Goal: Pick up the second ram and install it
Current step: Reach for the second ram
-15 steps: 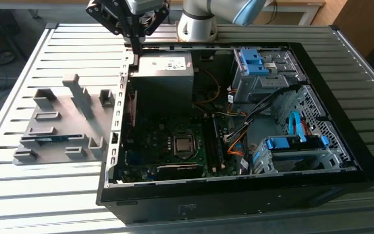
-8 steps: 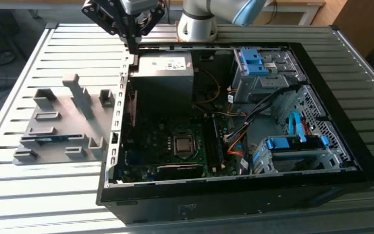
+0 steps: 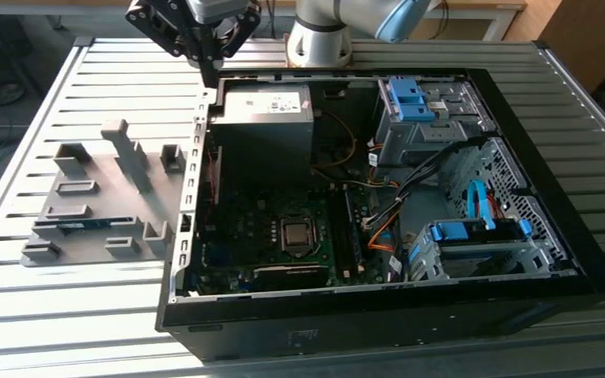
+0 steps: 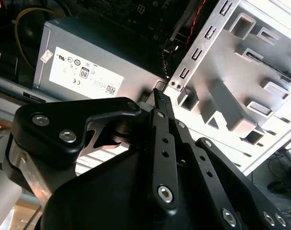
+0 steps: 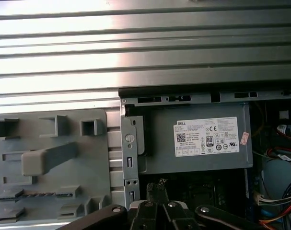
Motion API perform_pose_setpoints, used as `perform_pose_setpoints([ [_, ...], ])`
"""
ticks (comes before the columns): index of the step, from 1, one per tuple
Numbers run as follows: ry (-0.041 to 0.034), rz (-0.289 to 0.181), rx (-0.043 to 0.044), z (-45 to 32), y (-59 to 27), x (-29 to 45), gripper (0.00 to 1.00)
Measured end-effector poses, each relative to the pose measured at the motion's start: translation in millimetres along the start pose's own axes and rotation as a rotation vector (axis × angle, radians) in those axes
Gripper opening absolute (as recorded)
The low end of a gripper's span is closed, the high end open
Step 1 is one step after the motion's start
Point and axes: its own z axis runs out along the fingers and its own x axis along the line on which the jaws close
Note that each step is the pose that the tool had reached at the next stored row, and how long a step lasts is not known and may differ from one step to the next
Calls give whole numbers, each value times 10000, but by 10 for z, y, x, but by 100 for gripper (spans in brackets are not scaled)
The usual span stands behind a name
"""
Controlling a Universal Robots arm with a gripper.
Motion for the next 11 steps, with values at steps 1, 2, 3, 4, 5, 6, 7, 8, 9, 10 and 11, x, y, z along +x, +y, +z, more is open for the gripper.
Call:
perform_pose_setpoints([
  [1, 0, 0, 0, 0, 0, 6, 11],
  [2, 0, 0, 0, 0, -1, 12, 11],
  [3, 0, 0, 0, 0, -1, 18, 11],
  [4, 1, 0, 0, -1, -2, 24, 11],
  [5, 0, 0, 0, -1, -2, 30, 11],
  [6, 0, 0, 0, -1, -3, 36, 11],
  [7, 0, -1, 0, -1, -3, 42, 11],
  [8, 0, -1, 0, -1, -4, 48, 11],
  [9, 0, 0, 0, -1, -4, 54, 11],
  [10, 0, 0, 0, -2, -5, 60, 11],
  [11, 0, 0, 0, -2, -5, 66, 11],
])
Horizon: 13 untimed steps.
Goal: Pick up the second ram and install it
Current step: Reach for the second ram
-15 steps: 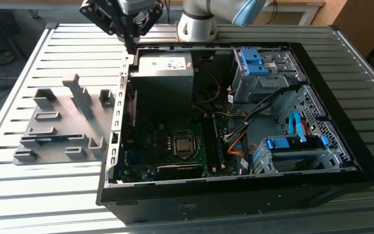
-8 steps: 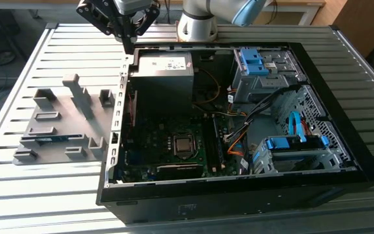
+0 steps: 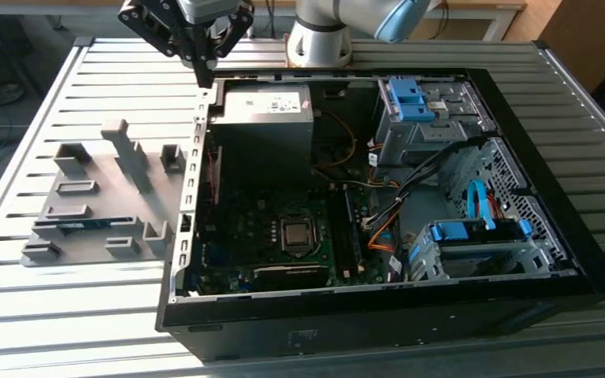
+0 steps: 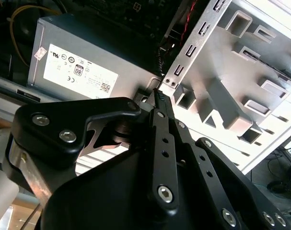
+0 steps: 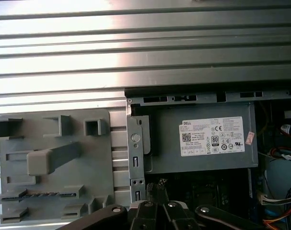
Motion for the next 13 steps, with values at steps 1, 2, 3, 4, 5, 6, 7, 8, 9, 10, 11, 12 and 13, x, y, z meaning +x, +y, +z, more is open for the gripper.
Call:
perform_pose_setpoints([
  [1, 0, -1, 0, 0, -1, 6, 11],
  [2, 0, 0, 0, -1, -1, 13, 11],
  [3, 0, 0, 1, -1, -2, 19, 11],
  [4, 0, 0, 1, -1, -2, 26, 11],
  [5, 0, 0, 0, -1, -3, 33, 11],
  [6, 0, 0, 1, -1, -3, 40, 11],
  [7, 0, 0, 0, -1, -3, 47, 11],
  [8, 0, 0, 0, -1, -4, 53, 11],
  [9, 0, 0, 1, -2, -5, 60, 11],
  [10, 1, 0, 1, -2, -5, 66, 11],
  [11, 1, 0, 1, -2, -6, 74, 11],
  [12, 1, 0, 1, -3, -6, 80, 11],
  [13, 1, 0, 1, -3, -7, 87, 11],
])
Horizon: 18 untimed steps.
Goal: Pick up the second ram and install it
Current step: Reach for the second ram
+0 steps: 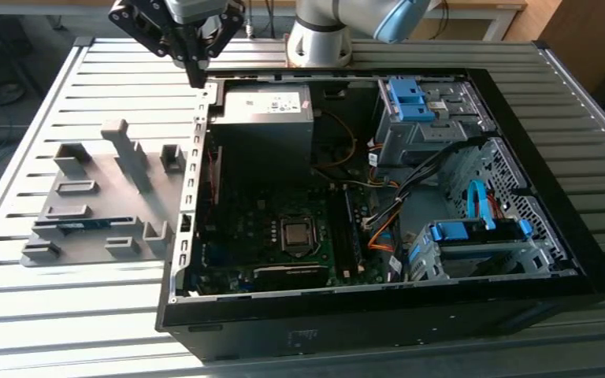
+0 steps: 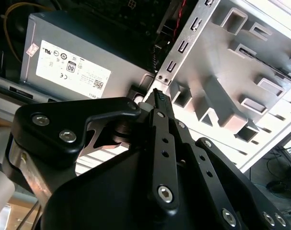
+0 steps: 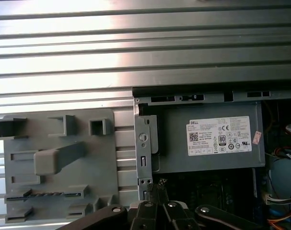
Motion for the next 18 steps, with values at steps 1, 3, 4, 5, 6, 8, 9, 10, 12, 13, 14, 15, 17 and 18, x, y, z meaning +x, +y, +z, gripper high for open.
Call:
perform_pose_setpoints([
  [1, -1, 0, -1, 0, -1, 6, 11],
  [3, 0, 0, 0, 0, -1, 19, 11],
  [4, -1, 0, -1, 0, -2, 26, 11],
  [5, 0, 0, 0, -1, -2, 33, 11],
  [6, 0, 0, 0, -1, -3, 39, 11],
  [8, 0, 0, 0, -1, -4, 52, 11],
  [9, 0, 0, -1, -1, -4, 58, 11],
  [10, 0, 0, 0, -2, -5, 65, 11],
  [12, -1, 0, -1, -2, -6, 80, 11],
  [13, 0, -1, -1, -2, -7, 87, 11],
  [14, -1, 0, -1, -2, -7, 94, 11],
  [15, 0, 0, 0, -3, -8, 102, 11],
  [17, 0, 0, -1, -3, -9, 118, 11],
  [18, 0, 0, -1, -3, -10, 126, 11],
])
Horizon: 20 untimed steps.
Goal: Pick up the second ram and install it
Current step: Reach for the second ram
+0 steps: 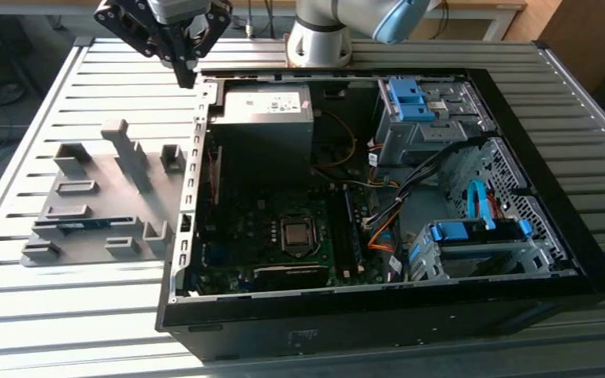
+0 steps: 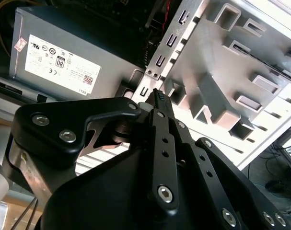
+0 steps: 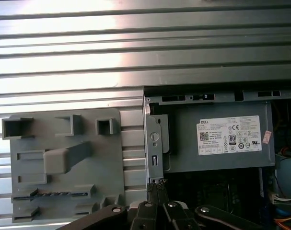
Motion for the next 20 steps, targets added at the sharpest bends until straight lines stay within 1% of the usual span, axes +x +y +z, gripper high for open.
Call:
perform_pose_setpoints([
  [8, 0, 1, 0, -2, -5, 70, 11],
  [20, 0, 0, 1, -4, -12, 154, 11],
])
